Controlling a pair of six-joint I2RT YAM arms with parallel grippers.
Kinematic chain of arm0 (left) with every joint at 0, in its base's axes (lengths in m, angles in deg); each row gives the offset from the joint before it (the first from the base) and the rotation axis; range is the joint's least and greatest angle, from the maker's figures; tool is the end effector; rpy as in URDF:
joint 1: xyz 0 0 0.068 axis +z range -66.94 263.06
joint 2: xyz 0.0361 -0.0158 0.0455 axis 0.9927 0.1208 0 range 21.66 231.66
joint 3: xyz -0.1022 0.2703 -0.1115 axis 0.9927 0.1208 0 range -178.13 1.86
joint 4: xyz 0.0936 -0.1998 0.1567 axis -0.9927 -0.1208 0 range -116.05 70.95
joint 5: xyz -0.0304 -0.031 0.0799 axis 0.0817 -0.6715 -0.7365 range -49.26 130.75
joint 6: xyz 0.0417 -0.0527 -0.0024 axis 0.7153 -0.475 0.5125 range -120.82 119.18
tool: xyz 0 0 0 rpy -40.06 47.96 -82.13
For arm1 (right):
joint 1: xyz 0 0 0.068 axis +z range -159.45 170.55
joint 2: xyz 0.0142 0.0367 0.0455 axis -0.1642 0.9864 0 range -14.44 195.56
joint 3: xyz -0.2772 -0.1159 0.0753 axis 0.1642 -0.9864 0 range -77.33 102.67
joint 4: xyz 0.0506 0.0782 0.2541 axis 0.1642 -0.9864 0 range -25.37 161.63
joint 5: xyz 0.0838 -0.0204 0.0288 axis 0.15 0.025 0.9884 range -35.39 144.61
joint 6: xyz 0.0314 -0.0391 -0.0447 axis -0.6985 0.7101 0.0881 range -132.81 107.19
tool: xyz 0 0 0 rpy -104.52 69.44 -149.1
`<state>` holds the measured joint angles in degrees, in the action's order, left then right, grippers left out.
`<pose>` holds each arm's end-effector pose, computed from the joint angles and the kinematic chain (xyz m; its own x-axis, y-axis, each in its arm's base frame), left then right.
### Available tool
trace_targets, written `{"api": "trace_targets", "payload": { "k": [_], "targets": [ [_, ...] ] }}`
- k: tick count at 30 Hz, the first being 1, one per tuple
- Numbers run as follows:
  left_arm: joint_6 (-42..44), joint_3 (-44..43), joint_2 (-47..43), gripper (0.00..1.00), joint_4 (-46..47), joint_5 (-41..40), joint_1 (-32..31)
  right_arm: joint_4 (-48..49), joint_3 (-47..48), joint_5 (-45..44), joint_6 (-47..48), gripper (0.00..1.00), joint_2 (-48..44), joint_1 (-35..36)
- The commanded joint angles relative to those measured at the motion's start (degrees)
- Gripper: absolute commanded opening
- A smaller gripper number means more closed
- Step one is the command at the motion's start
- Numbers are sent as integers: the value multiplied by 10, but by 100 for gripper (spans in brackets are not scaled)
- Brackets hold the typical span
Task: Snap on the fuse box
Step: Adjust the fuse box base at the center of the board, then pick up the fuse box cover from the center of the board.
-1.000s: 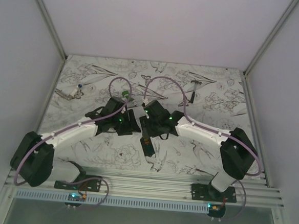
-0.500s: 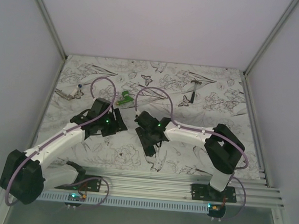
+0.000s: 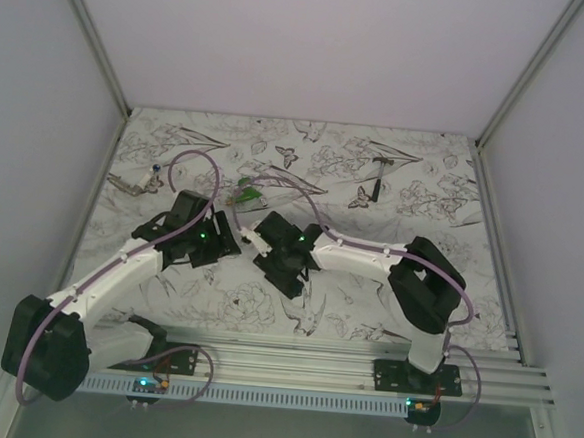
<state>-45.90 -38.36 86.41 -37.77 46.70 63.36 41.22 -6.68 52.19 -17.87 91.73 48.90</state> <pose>0.2246 -0.0863 0.2482 -0.7433 -0.4819 -0.4640 -0.1698 0.8068 -0.5659 0.2110 0.3380 0.1878 -0.5515 -0.7267 -0.4096 -0.7959 0.6054 -0.0024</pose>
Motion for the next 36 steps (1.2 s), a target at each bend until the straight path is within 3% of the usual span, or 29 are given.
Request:
{"api": "trace_targets", "payload": {
  "k": [1,5,12,17,21,23,25,36],
  "targets": [
    [21,-14,6,68,-26,0,11,-26,32,80,173,36,25,-8],
    [33,-32,23,69,-32,-9,20,-32,52,96,199,46,29,-30],
    [52,-77,73,69,-34,-7,35,25,31,81,153,79,-60,-78],
    [60,-89,99,70,-34,-9,45,62,29,38,76,89,-91,-155],
    [67,-86,95,75,-34,-13,54,95,47,5,37,94,-66,-209],
    [60,-84,95,87,-34,-11,59,108,73,-9,26,97,-32,-230],
    [48,-79,95,93,-34,-8,65,115,110,-15,10,97,6,-247],
    [38,-72,99,97,-34,12,74,148,274,-155,-145,100,180,-241]
  ]
}}
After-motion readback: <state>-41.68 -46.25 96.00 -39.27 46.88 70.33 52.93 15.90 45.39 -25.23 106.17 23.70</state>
